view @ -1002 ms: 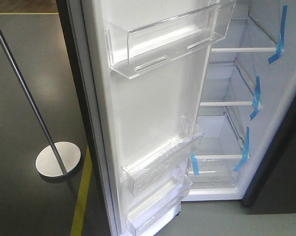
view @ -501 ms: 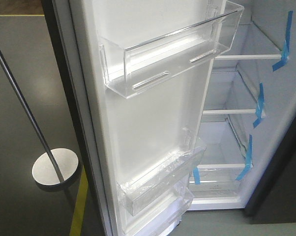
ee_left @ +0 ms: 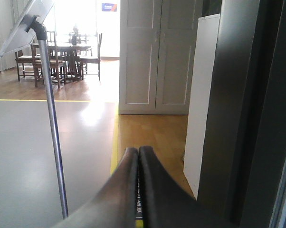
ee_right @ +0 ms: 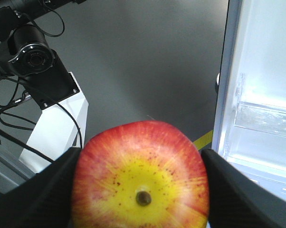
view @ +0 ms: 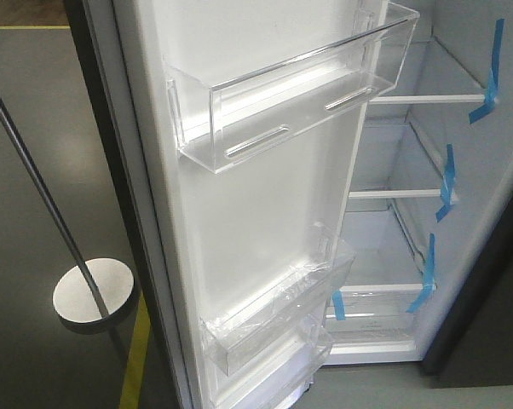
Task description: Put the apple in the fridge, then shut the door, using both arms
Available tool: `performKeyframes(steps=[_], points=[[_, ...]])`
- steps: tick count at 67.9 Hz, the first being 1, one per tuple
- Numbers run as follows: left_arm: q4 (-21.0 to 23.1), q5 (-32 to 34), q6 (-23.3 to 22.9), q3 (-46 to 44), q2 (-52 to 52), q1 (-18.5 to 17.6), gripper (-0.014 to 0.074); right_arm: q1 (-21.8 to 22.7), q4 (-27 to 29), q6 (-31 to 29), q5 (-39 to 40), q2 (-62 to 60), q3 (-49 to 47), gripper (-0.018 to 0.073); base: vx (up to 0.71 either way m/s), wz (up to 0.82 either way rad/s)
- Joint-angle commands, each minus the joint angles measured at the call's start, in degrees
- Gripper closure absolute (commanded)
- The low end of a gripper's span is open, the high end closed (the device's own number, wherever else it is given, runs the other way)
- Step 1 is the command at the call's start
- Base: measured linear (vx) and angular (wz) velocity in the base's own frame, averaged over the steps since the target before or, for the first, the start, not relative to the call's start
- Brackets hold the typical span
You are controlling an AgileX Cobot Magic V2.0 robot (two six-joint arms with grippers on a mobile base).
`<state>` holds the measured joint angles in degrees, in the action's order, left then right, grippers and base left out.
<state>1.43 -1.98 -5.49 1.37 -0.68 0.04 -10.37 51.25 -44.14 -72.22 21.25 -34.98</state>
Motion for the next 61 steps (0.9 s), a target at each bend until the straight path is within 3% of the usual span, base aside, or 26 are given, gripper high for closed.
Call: performKeyframes(steps=[1,61], points=[[0.2,4.4,-0.1,0.7,-0.9,-0.2,0.0603,0.1,3.7,-0.3,-1.1,0.5,-1.3,0.0363,0.0,0.0],[0.2,4.4,-0.1,0.7,-0.9,-0.2,0.0603,0.1,3.7,-0.3,-1.2,0.5,-1.3,0.0363,0.0,0.0]])
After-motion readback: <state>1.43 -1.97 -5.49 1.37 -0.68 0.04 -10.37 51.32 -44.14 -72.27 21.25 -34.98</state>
